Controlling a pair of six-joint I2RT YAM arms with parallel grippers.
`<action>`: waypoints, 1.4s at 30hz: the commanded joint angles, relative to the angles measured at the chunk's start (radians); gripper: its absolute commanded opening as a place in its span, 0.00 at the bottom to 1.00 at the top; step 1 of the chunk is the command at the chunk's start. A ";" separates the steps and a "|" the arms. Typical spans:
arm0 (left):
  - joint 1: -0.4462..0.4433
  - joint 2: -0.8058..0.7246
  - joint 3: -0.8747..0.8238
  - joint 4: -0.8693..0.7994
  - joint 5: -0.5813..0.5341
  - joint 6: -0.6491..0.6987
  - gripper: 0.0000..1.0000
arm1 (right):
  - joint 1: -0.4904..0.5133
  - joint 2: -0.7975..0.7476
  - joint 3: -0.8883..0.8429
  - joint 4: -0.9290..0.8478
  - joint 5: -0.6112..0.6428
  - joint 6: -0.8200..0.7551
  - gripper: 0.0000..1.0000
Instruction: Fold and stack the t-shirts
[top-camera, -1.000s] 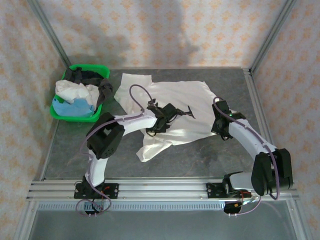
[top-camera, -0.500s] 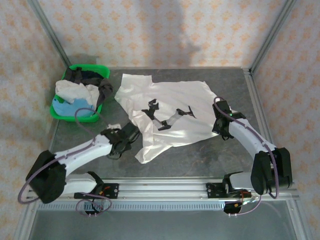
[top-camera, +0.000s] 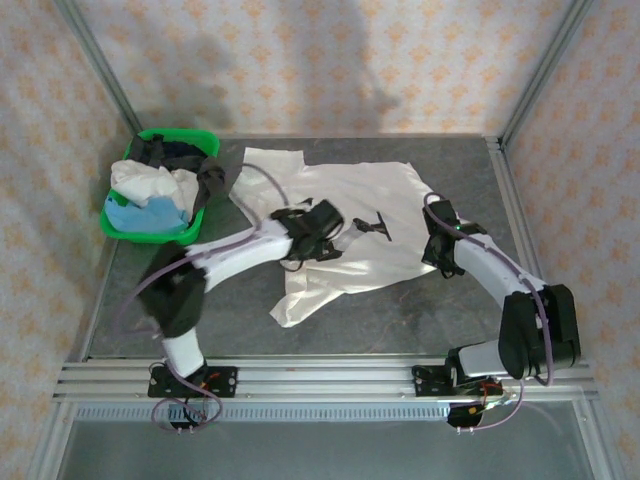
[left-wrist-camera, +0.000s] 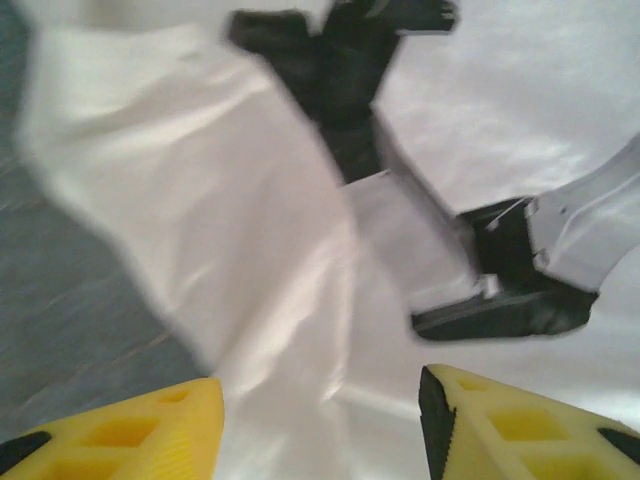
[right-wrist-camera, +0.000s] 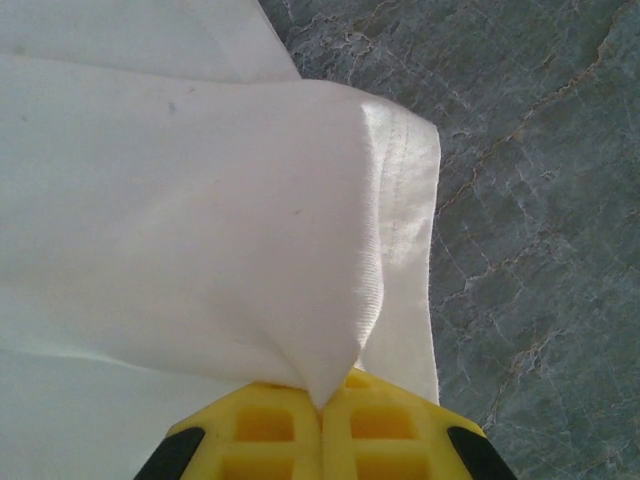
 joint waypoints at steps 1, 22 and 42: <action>0.014 0.166 0.130 -0.176 -0.089 0.082 0.55 | -0.008 0.002 -0.002 0.004 0.026 -0.016 0.05; 0.109 -0.116 -0.199 -0.132 -0.131 -0.003 0.00 | -0.007 -0.039 -0.006 -0.036 0.036 0.005 0.04; 0.162 -0.685 -0.720 -0.185 -0.064 -0.223 0.61 | -0.007 -0.048 -0.020 -0.044 -0.091 0.036 0.02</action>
